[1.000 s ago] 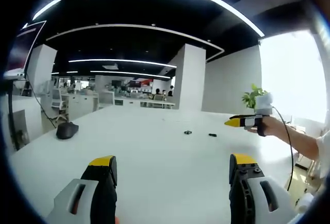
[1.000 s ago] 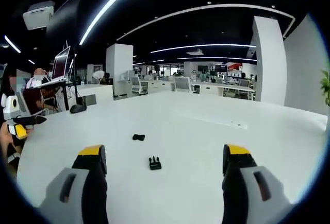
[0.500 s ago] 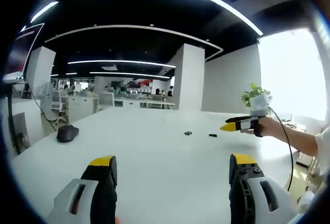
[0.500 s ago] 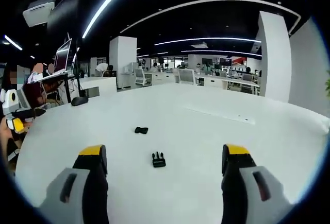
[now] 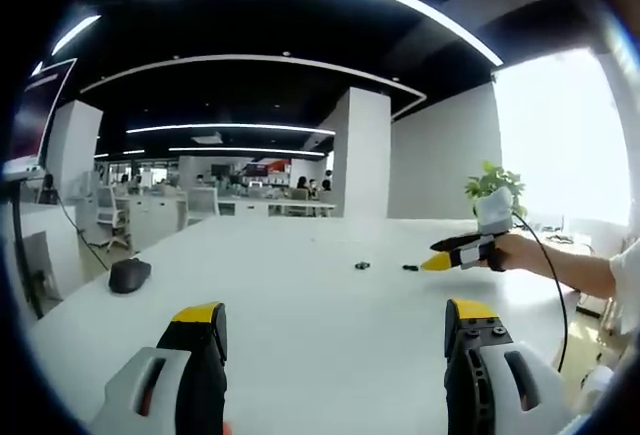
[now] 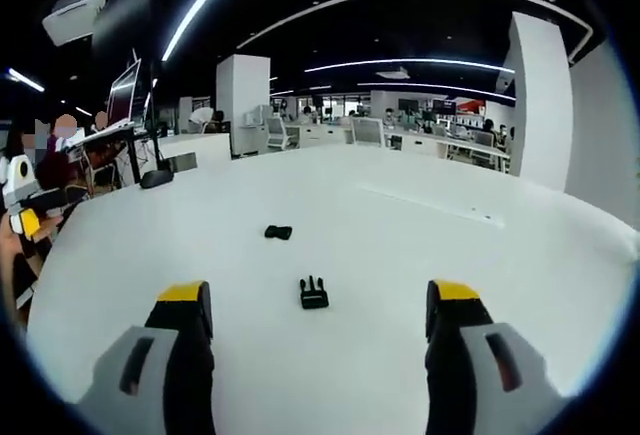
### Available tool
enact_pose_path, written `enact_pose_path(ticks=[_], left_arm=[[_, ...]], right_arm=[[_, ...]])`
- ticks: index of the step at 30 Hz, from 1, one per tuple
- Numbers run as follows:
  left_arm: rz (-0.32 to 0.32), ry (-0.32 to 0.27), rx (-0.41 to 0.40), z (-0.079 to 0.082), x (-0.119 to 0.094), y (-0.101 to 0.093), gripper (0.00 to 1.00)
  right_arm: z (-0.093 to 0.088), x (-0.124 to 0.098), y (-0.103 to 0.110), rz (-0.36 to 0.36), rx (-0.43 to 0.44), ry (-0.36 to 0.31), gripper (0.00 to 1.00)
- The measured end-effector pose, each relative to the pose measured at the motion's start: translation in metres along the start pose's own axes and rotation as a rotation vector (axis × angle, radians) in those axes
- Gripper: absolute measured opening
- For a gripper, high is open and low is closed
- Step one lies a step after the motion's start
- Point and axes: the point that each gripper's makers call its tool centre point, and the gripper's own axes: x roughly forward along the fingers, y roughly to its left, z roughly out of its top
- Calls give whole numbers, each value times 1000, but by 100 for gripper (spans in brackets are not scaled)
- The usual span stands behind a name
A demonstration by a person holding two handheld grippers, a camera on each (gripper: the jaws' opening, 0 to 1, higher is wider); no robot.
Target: Snap the two parts of the plastic buckle together until the buckle closes and remains connected.
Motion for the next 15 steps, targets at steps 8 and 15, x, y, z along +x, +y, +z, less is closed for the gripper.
enact_pose_path(ticks=[8,15], left_arm=[[-3,34,37,0,9,4,92],[-51,52,57,4,26,1,92]], right_arm=[[-5,4,3,12,-5,25,82],[-10,6,4,20,5,37,81]])
